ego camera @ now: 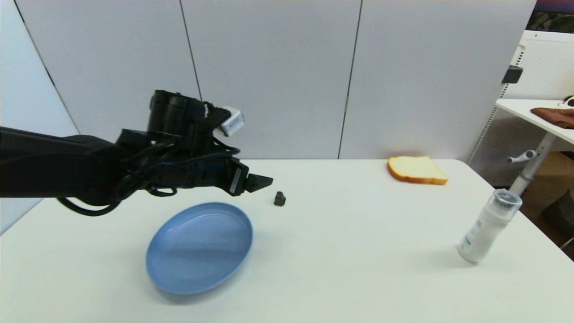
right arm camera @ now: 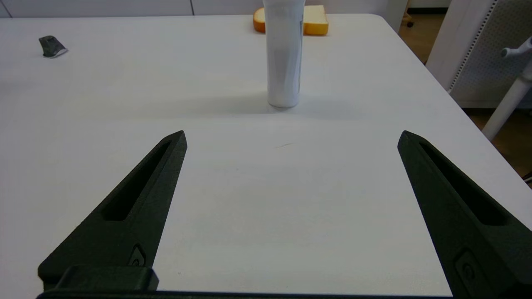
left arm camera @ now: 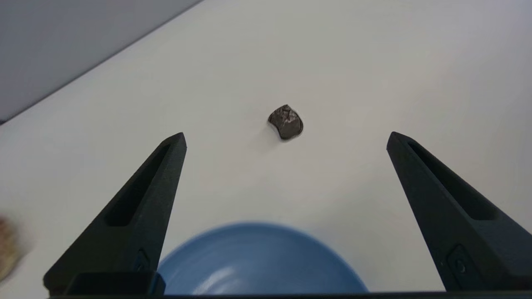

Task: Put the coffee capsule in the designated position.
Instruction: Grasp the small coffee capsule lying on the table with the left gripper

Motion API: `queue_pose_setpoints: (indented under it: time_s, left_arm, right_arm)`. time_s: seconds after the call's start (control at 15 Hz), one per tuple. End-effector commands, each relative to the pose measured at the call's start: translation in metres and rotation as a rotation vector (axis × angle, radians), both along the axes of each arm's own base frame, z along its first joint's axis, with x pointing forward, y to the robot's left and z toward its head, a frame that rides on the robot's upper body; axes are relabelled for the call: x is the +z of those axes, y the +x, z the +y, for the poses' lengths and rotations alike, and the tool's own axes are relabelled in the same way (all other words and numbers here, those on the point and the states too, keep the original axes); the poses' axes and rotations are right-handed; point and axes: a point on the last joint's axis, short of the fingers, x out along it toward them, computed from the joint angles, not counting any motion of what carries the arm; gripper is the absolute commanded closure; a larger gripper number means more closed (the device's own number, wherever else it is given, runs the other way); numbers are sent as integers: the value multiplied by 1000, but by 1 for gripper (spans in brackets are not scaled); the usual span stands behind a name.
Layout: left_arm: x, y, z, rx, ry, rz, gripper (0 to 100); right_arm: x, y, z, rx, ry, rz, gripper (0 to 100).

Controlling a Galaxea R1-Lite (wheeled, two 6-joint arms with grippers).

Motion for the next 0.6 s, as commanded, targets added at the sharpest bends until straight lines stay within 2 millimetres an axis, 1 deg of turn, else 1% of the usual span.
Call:
queue_pose_setpoints:
  time_s: [0.07,0.27,0.4,0.6]
  left_arm:
    - [-52,36,-28,-20,60,92,0]
    - [-66,53,-37,42,106,91,0]
    - [-73,59,-47,98,141,75,0]
    - [-81,62,-52,94,162,110,0]
  right_arm:
    - [0,0,0,0,0,1,0]
    - [0,0,0,0,0,1,0]
    - [0,0,0,0,0,1,0]
    - [0,0,0,0,0,1,0]
